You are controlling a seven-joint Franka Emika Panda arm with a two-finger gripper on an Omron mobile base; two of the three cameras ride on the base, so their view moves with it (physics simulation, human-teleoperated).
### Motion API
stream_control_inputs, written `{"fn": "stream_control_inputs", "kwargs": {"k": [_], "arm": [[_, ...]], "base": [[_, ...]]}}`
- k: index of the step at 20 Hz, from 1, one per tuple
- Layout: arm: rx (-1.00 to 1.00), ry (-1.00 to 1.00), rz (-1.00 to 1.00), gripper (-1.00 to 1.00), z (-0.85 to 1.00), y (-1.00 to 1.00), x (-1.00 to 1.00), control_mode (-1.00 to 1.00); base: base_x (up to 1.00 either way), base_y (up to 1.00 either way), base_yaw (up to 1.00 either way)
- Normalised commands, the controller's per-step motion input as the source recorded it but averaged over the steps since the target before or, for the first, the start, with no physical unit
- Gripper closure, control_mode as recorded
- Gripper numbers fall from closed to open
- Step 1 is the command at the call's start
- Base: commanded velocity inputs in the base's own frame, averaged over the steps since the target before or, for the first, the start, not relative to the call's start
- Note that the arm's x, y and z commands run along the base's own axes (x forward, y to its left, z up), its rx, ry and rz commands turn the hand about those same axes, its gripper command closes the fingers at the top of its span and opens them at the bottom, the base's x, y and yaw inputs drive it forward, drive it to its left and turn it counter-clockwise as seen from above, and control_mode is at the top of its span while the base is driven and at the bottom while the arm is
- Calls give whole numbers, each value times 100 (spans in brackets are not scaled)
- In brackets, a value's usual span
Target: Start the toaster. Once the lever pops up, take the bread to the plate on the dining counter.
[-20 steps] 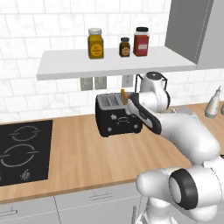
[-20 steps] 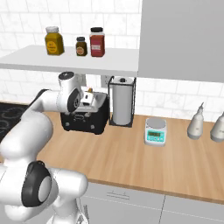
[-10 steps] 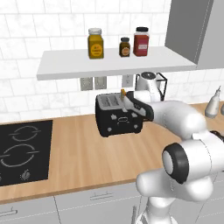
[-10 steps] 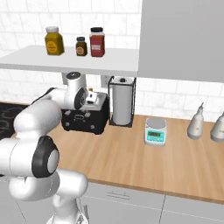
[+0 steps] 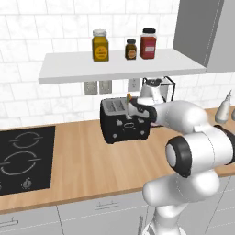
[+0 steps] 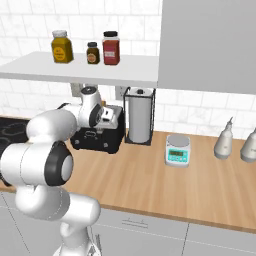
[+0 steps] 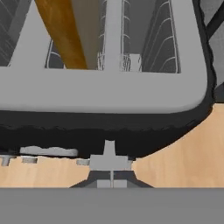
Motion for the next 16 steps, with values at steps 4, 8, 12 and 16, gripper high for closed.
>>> {"fn": "stream_control_inputs", "kwargs": {"k": [4,8,12,16], "arm": [[0,0,0,100,-15,8,24,-100],[0,0,0,100,-8,0,24,-100],[0,0,0,100,-25,0,6,-100],[0,0,0,100,-43,0,-6,-100]], "base": [[0,0,0],[0,0,0],[0,0,0],[0,0,0]]}}
